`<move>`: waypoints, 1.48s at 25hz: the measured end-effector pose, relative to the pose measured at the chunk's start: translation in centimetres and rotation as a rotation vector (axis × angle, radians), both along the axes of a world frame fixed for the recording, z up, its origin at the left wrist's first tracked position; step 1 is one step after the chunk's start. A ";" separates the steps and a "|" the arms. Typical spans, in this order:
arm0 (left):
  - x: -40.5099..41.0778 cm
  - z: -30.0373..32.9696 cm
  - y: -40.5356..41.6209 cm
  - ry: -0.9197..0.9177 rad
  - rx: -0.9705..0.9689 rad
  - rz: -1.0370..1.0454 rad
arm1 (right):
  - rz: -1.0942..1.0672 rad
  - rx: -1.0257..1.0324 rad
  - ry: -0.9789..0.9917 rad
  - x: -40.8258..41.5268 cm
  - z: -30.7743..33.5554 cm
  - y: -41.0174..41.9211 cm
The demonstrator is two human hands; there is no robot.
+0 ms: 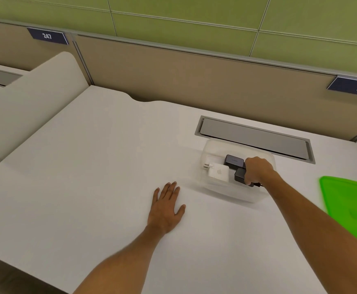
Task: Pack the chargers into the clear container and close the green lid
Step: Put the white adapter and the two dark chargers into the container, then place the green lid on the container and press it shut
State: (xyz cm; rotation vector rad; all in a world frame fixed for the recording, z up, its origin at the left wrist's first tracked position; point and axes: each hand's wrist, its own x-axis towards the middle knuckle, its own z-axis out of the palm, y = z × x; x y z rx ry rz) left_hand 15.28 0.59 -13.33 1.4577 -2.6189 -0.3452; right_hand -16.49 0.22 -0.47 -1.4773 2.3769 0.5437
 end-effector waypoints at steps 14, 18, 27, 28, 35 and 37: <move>0.0 0.1 0.1 0.007 0.015 -0.005 | -0.066 -0.159 -0.069 -0.2 -0.1 0.4; 0.1 0.2 0.1 0.018 0.017 -0.011 | -0.125 -0.454 -0.020 -2.5 2.6 1.8; 0.1 0.3 0.2 0.032 0.013 -0.025 | -0.514 -0.479 0.108 -11.4 1.4 13.3; 0.2 0.3 0.2 0.039 0.015 -0.026 | -0.547 -0.444 0.099 -12.0 0.7 14.9; 0.0 0.6 0.3 0.028 0.019 -0.031 | -0.695 -0.344 0.062 -13.3 -3.1 22.6; 0.0 0.6 0.3 0.025 0.010 -0.033 | -0.716 -0.328 0.053 -13.2 -3.6 23.5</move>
